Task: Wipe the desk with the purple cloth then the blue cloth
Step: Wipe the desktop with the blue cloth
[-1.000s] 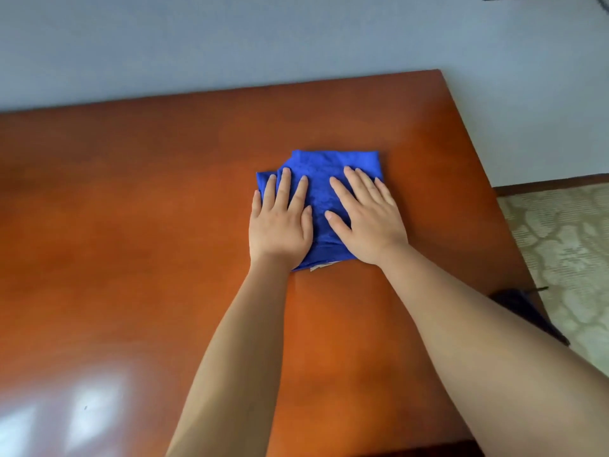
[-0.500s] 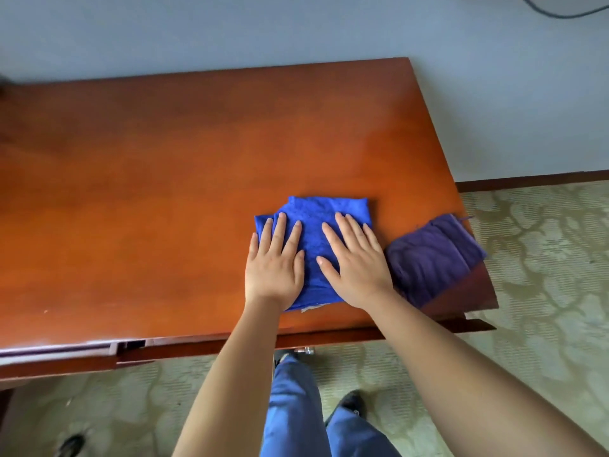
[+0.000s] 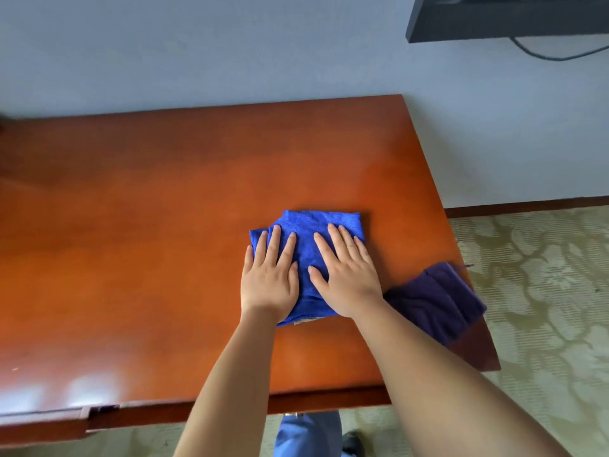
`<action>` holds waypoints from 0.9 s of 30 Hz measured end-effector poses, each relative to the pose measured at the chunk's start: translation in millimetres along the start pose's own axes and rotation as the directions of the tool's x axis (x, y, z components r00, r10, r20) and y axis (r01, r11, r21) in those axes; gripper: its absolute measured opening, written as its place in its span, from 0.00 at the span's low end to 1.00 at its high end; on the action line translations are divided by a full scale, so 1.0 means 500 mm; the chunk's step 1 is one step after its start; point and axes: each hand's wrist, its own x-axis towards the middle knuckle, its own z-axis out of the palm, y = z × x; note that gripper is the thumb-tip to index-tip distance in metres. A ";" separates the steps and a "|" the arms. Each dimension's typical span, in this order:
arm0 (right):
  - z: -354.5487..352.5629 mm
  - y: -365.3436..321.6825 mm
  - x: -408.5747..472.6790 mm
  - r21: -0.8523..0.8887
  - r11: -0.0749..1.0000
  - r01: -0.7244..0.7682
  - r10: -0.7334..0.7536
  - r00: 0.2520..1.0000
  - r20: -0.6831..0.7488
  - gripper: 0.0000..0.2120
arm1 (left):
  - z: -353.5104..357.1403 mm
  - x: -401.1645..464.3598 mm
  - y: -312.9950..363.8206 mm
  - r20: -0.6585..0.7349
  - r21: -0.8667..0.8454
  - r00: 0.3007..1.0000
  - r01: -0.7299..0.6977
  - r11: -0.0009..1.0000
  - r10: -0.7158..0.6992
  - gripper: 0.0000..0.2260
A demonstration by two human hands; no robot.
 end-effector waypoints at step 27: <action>-0.116 0.364 0.642 -0.105 0.991 -0.081 0.079 0.996 -0.030 0.30 | -0.009 0.754 0.163 -0.093 -0.024 0.989 -0.115 0.993 0.112 0.24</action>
